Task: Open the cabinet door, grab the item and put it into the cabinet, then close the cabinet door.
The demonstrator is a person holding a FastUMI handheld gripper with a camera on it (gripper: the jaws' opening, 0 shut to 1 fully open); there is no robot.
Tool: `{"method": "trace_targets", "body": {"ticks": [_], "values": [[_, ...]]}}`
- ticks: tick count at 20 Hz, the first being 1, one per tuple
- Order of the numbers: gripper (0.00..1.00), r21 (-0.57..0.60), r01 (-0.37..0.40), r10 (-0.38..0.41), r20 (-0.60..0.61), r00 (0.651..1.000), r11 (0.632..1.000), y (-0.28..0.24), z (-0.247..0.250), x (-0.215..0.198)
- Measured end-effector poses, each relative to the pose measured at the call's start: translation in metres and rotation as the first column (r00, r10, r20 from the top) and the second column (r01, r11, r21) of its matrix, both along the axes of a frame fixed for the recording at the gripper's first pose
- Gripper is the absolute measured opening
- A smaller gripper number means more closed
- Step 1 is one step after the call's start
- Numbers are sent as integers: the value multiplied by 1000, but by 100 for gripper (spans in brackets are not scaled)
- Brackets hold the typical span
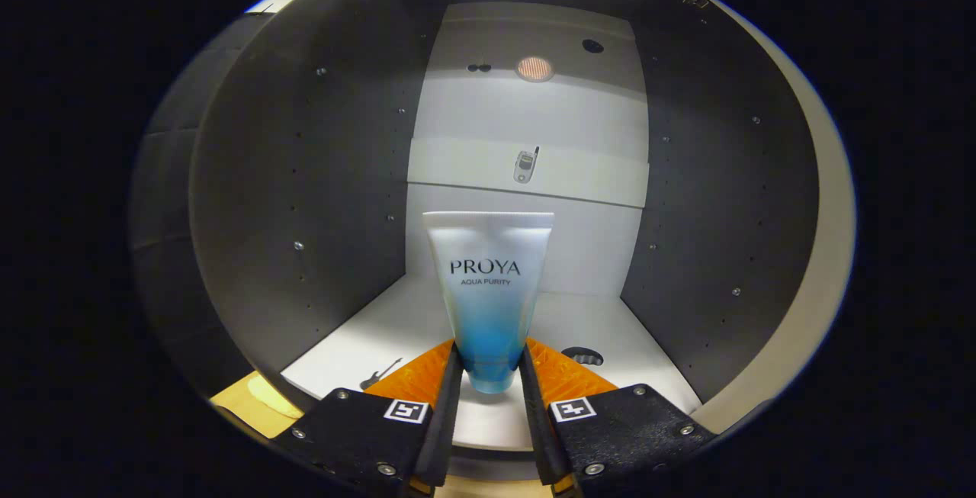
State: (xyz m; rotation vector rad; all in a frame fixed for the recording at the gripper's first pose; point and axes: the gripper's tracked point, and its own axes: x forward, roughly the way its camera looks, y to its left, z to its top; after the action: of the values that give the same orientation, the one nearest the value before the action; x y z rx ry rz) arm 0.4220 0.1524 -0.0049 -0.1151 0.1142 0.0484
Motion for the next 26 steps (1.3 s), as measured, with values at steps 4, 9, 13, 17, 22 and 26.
{"method": "trace_targets", "body": {"ticks": [4, 9, 13, 17, 22, 26], "values": [[44, 33, -5, 7, -60, 998, 999, 0, -21, 13], [46, 31, -8, 9, -40, 999, 999, 2, -20, 17], [63, 70, -12, 11, 15, 1000, 997, 3, -5, 12], [89, 92, -23, 19, 49, 999, 995, 5, 9, -11], [92, 66, -44, 37, 104, 994, 997, 14, 26, -58], [93, 62, -47, 39, 116, 992, 997, 21, 38, -104]]}}
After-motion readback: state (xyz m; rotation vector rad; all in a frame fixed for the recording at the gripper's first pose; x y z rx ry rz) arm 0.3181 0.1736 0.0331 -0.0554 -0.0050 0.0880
